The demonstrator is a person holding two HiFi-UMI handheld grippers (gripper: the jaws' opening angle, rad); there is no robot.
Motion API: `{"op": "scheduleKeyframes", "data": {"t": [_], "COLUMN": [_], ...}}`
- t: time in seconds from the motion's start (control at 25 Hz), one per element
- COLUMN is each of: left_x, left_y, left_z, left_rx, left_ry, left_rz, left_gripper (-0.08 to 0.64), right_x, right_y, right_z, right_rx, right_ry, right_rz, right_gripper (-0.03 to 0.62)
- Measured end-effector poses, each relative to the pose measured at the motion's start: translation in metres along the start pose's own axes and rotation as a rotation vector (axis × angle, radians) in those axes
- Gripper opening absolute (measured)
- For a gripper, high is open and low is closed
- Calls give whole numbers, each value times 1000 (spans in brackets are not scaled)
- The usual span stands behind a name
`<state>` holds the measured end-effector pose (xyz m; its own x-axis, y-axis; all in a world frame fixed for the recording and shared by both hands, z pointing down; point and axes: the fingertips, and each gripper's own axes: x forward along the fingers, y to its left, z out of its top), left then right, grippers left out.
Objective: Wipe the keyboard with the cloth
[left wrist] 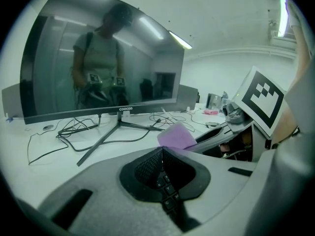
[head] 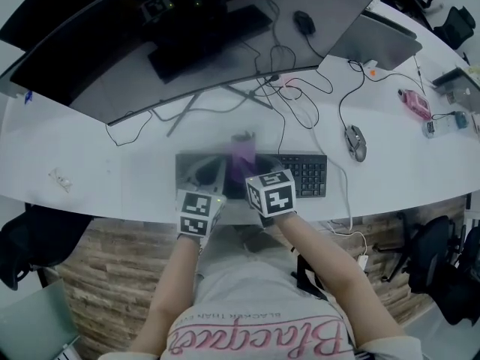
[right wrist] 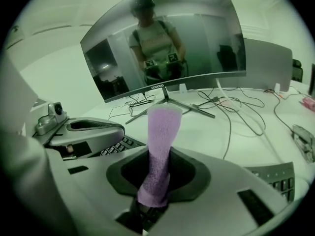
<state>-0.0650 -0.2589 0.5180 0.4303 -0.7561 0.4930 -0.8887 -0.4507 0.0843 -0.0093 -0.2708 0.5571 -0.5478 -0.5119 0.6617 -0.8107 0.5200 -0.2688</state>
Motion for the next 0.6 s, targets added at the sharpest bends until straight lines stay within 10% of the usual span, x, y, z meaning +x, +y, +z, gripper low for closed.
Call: {"op": "scheduleKeyframes", "data": {"t": [0.6], "left_x": [33], "left_y": [-52], "left_z": [14], "left_rx": [32], "left_ry": [0], "left_rz": [-72], "left_gripper": [5], "right_x": [-38], "right_y": [-68], "right_z": [-13], "right_rx": [8], "right_ry": [4], "right_rz": [-93], "right_gripper": [89]}}
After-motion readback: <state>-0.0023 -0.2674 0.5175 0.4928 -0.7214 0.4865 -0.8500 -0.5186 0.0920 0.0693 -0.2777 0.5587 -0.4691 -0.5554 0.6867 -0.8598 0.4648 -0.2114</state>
